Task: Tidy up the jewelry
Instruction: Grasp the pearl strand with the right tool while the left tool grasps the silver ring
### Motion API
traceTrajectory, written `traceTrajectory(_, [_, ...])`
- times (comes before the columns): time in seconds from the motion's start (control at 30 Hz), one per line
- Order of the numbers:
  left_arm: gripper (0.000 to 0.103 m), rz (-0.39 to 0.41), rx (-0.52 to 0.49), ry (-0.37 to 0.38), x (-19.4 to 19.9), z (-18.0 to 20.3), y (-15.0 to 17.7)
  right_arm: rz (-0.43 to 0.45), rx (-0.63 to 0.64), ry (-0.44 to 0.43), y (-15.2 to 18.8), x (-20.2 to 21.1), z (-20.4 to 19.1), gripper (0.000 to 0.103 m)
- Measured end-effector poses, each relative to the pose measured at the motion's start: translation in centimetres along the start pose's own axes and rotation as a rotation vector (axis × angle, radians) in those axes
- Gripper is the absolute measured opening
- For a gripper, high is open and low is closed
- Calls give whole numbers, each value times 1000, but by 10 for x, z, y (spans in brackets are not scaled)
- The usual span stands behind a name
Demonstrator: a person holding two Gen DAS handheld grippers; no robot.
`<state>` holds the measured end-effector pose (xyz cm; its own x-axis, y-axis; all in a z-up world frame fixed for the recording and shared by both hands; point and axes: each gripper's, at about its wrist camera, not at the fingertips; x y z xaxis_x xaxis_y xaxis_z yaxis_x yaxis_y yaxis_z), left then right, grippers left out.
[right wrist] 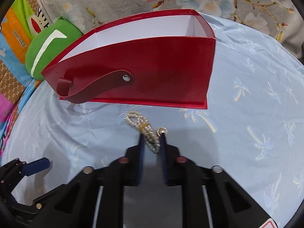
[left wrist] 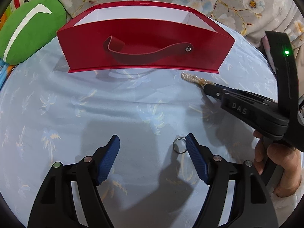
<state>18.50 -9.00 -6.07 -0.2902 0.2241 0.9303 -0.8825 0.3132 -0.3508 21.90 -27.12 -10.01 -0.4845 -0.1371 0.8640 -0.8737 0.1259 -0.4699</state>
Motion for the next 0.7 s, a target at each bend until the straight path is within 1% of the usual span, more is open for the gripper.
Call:
traceTrajectory(0.1, [70,-6,-8,7,-3,4,3,27,-23,21,12,11,5,10])
traceTrajectory(0.2, [71,-14,-22,10,-7,9,5,47,-69,1,28,24,16,10])
traceTrajectory(0.23, [74,-9,-28,4,-7,12,6,51,-83,-4,32,27,20,10])
traceTrajectory(0.27, [74,-4,-32,3,-8,14,7,55,-98,-8,38,31,24,10])
traceTrajectory(0.47, [74,33,-66,-28,-12,27,8,44,-176,-23,68,42,40,10])
traceTrajectory(0.57, [69,50,-84,-47,-13,33,10,46,-180,-27,76,46,40,10])
traceTrajectory(0.63, [61,64,-88,-55,-13,35,11,48,-181,-32,79,47,39,10])
traceTrajectory(0.67, [59,71,-87,-55,-12,36,12,50,-182,-37,81,48,39,10])
traceTrajectory(0.7, [54,75,-90,-55,-12,37,12,51,-182,-40,82,49,39,10])
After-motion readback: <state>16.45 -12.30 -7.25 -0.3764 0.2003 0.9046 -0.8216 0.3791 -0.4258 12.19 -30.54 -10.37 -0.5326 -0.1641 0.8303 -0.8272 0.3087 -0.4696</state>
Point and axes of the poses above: each gripper's, at about its wrist camera, not at the fingertips, and x roughly against the way its jaws point, z to its right, y to its underside, and after that the axes turned 15 degrees about -z, right-handed
